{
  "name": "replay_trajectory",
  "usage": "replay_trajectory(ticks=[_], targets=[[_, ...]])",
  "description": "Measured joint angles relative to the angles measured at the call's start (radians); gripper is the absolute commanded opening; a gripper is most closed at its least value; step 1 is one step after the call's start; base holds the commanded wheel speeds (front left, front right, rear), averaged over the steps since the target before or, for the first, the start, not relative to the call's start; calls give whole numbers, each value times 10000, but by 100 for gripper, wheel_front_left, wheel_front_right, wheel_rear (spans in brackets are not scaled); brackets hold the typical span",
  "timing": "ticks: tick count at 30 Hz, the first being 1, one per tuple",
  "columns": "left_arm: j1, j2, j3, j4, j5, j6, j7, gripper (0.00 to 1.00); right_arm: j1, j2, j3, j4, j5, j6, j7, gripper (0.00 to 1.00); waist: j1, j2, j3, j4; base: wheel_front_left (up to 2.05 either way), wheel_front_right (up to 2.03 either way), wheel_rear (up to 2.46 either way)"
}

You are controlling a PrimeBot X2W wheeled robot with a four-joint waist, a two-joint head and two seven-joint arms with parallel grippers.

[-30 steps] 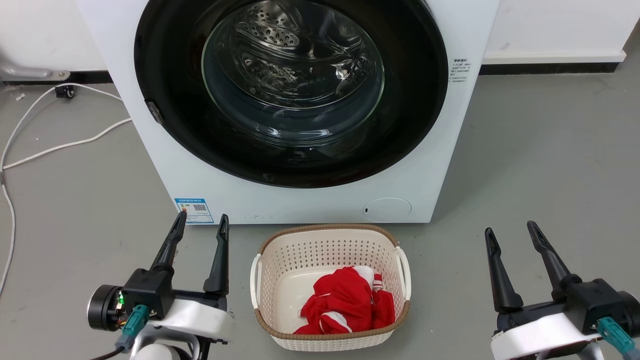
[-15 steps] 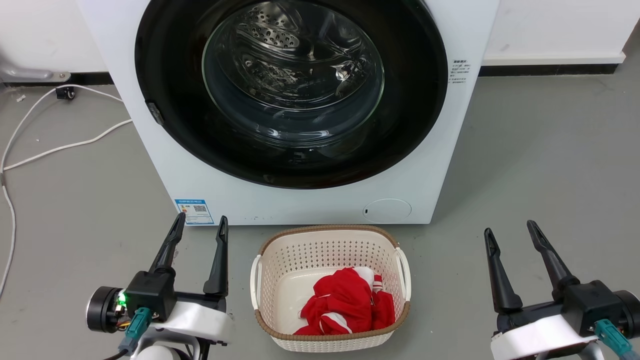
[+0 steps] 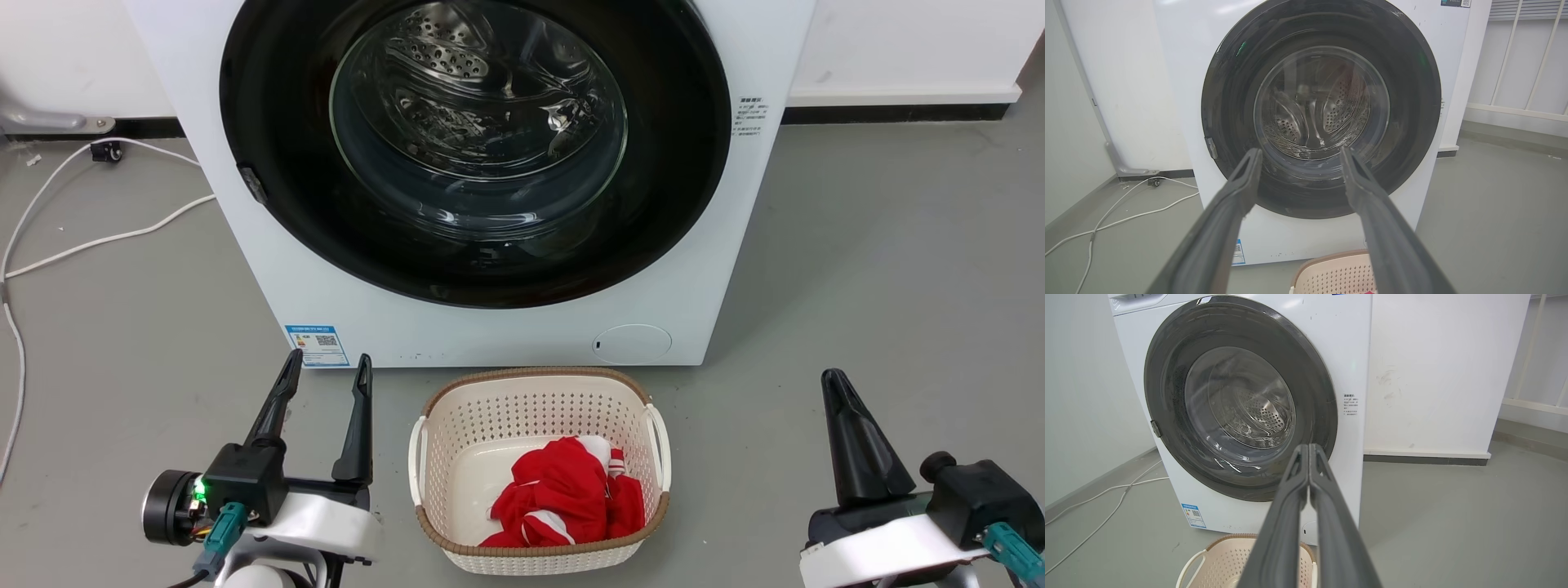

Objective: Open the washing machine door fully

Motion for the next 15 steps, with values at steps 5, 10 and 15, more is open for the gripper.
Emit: replay_trajectory(ticks=[5, 10, 15], targets=[[0, -23, 36, -4, 2, -35, 0, 100, -16, 2, 284, 217, 2606, -2, -148, 0, 0, 0, 7, -19, 0, 0, 0], [0, -33, 73, -17, 46, -44, 0, 100, -161, 4, 424, 351, 5555, -2, -309, 0, 0, 0, 22, -41, 0, 0, 0], [-1, -42, 125, -69, 42, -56, 0, 100, -411, 8, 297, 763, 9852, -2, -408, 0, 0, 0, 48, -71, 0, 0, 0]])
